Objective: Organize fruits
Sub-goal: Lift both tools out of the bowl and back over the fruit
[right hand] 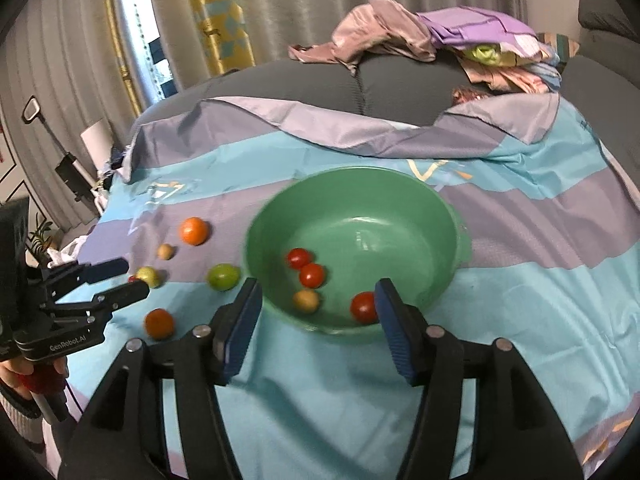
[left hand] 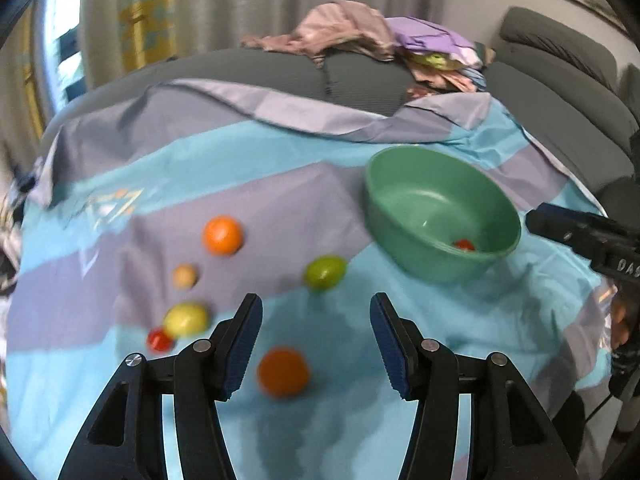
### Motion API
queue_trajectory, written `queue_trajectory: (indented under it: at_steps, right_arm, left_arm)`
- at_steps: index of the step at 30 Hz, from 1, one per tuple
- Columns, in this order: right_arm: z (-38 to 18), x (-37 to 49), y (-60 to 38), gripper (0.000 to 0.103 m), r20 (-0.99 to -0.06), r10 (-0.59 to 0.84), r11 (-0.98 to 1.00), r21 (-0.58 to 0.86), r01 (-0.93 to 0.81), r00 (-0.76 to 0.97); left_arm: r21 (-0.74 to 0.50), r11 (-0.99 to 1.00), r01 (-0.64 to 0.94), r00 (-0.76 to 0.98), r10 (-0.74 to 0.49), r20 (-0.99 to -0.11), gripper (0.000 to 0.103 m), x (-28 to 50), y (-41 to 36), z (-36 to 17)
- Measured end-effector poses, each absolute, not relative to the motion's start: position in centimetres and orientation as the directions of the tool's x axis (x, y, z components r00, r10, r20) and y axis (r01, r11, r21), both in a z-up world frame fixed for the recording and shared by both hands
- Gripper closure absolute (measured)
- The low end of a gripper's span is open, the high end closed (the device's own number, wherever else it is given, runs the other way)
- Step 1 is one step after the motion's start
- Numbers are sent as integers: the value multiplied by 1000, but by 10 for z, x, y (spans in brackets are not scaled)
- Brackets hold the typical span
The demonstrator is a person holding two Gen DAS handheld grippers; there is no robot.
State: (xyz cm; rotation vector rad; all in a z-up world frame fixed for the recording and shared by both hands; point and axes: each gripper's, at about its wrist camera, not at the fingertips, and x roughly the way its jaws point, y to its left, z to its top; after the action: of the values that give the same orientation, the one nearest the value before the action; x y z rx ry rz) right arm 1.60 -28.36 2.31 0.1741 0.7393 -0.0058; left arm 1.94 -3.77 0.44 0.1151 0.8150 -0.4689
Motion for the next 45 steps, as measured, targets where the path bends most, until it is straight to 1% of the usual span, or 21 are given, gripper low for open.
queue_trajectory:
  at_steps: [1,5,6,10,18,29,37,45]
  right_arm:
    - [26,12,-277,38,-667,63,987,153,55,742]
    - [34,2,-257,37,-661,78,991,135,16,747]
    - [36,0,-252,37,-660,85,991,133,4,747]
    - [41,-6,-234,30,-652,106,991,130,-27,751]
    - [44,-11,-198,29,-658,146,989,123,-86,739]
    - [42,-10,-156,29,-672,207,978,124,-168,711]
    - [26,-1,-135,29,-709,253,965,140,-221,659]
    - [6,19,-118,29,-744,278,955,145,-259,607]
  left_arm:
    - [-82,903,422,596,-345,-725,44,14,-27,3]
    - [-98,927,362,613,-315,-725,41,-2,3,2]
    - [-103,931,349,616,-311,-724,38,-5,10,2]
    - [-124,944,305,631,-298,-717,33,-20,32,2]
    - [-155,953,259,649,-291,-703,33,-42,66,3]
    - [-166,959,230,655,-279,-702,33,-56,89,6]
    - [-174,956,237,643,-289,-709,33,-54,95,-5]
    - [-186,953,241,615,-298,-730,33,-36,101,-23]
